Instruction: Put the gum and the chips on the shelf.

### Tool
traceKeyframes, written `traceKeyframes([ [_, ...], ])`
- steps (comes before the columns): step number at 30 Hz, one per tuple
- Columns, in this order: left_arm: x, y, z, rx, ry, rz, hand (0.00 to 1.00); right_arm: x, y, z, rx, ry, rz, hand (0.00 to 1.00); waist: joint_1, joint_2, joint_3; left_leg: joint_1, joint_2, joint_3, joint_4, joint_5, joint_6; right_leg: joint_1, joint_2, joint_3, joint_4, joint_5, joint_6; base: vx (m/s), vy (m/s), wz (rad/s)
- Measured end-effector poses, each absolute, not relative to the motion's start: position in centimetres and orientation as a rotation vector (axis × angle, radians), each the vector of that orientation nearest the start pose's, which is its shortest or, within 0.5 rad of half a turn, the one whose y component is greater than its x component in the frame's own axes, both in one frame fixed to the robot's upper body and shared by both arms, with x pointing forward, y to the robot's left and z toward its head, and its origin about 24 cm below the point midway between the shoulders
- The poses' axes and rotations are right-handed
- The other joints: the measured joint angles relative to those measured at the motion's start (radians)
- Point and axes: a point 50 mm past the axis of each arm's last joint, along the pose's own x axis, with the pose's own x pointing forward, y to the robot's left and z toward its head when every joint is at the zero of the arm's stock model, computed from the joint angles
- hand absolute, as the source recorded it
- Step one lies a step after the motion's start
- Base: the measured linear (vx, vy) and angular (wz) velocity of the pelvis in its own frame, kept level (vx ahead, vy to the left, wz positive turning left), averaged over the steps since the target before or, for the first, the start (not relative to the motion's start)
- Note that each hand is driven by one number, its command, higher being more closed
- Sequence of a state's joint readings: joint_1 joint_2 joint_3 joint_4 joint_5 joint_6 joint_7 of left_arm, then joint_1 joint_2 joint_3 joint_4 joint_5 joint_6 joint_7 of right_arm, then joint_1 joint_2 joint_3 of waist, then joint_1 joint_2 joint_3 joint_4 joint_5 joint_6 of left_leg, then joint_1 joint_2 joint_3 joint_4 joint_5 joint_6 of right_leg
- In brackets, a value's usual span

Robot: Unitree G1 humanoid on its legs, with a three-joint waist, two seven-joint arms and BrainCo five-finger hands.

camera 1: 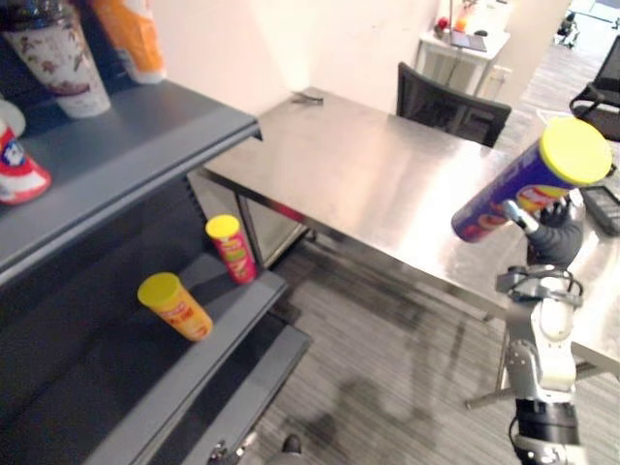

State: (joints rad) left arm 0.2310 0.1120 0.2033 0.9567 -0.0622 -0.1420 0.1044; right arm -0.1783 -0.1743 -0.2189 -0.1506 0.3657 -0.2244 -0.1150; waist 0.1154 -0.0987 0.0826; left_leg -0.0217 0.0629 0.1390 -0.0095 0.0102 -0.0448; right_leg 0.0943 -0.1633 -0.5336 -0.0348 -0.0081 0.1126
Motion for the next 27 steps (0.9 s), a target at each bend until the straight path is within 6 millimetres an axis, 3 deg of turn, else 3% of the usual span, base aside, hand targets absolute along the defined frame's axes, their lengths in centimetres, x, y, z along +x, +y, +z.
traceKeyframes([
  [4,5.8,23.2,-15.3,0.020,1.020,0.433,0.00,25.7,-23.6,14.5,0.197,-0.566,-0.295,1.00,-0.003,0.014,-0.005,0.004,0.004,0.012,0.014,-0.009,0.000,-0.001,-0.003,0.006,0.016,-0.004,-0.003,0.00,0.004,-0.10],
  [8,5.9,22.6,-15.4,-0.003,1.017,0.436,0.00,25.6,-23.3,14.6,0.213,-0.572,-0.295,1.00,-0.019,0.037,0.015,-0.042,0.015,-0.005,0.142,-0.062,0.003,-0.044,-0.045,0.000,0.190,-0.091,-0.010,-0.04,0.025,0.13],
  [11,6.6,22.6,-15.2,-0.019,0.994,0.449,0.00,26.7,-20.9,15.5,0.233,-0.597,-0.191,1.00,-0.019,0.053,0.069,-0.106,0.041,-0.040,0.229,-0.080,-0.006,-0.077,-0.034,-0.020,0.262,-0.123,-0.033,-0.13,-0.046,0.24],
  [14,6.8,22.1,-15.3,-0.051,0.981,0.465,0.00,28.0,-17.7,16.5,0.270,-0.614,-0.056,1.00,0.005,0.077,0.109,-0.155,0.064,-0.095,0.183,-0.022,-0.044,-0.121,-0.007,-0.071,0.296,-0.141,-0.064,-0.26,-0.161,0.49],
  [15,6.9,21.8,-15.2,-0.065,0.968,0.472,0.00,28.4,-17.0,17.0,0.278,-0.624,-0.021,1.00,0.019,0.082,0.111,-0.161,0.072,-0.111,0.102,0.013,-0.049,-0.126,0.011,-0.110,0.277,-0.141,-0.084,-0.15,-0.145,0.73],
  [16,7.0,21.8,-15.1,-0.071,0.962,0.479,0.00,28.5,-16.9,17.3,0.282,-0.632,-0.015,1.00,0.029,0.089,0.113,-0.162,0.088,-0.068,0.069,0.005,-0.038,-0.122,0.025,-0.144,0.251,-0.131,-0.094,-0.19,-0.193,1.34],
  [17,7.2,22.1,-15.0,-0.072,0.956,0.487,0.00,29.0,-16.7,18.0,0.285,-0.655,-0.005,1.00,0.029,0.080,0.117,-0.179,0.126,0.071,0.058,-0.029,0.042,-0.105,0.027,-0.233,0.171,-0.106,-0.129,-0.17,-0.163,1.72],
  [18,7.1,22.2,-15.1,-0.082,0.955,0.503,0.00,29.6,-16.6,18.8,0.287,-0.674,-0.004,1.00,0.026,0.073,0.128,-0.220,0.158,0.202,0.150,-0.015,0.079,-0.106,0.004,-0.309,0.160,-0.104,-0.144,-0.17,-0.183,2.17],
  [20,6.2,21.8,-15.3,-0.125,0.980,0.541,0.00,30.0,-16.9,19.5,0.288,-0.693,-0.021,1.00,0.027,0.088,0.132,-0.217,0.179,0.319,0.271,-0.021,0.072,-0.101,-0.026,-0.411,0.162,-0.099,-0.147,-0.10,-0.112,1.70],
  [22,5.3,21.0,-15.7,-0.167,1.009,0.568,0.00,29.9,-17.5,19.5,0.276,-0.697,-0.043,1.00,0.022,0.124,0.131,-0.161,0.225,0.379,0.395,-0.056,0.052,-0.065,-0.044,-0.543,0.163,-0.098,-0.144,-0.10,-0.074,1.71],
  [23,5.1,20.8,-15.8,-0.172,1.020,0.569,0.00,29.9,-17.8,19.5,0.267,-0.696,-0.049,1.00,0.021,0.126,0.130,-0.146,0.240,0.383,0.418,-0.068,0.050,-0.056,-0.048,-0.580,0.163,-0.097,-0.143,-0.14,-0.041,2.02],
  [24,4.9,20.4,-16.0,-0.182,1.039,0.564,0.00,29.7,-18.5,19.5,0.241,-0.704,-0.073,1.00,0.018,0.149,0.115,-0.092,0.270,0.389,0.436,-0.075,0.046,-0.040,-0.055,-0.662,0.165,-0.095,-0.140,-0.11,0.009,1.62],
  [27,5.0,20.1,-16.1,-0.184,1.048,0.552,0.00,28.3,-19.9,19.7,0.228,-0.741,-0.124,1.00,-0.002,0.173,0.099,-0.019,0.285,0.400,0.375,-0.051,0.037,-0.031,-0.084,-0.792,0.180,-0.094,-0.133,-0.14,0.153,1.65],
])
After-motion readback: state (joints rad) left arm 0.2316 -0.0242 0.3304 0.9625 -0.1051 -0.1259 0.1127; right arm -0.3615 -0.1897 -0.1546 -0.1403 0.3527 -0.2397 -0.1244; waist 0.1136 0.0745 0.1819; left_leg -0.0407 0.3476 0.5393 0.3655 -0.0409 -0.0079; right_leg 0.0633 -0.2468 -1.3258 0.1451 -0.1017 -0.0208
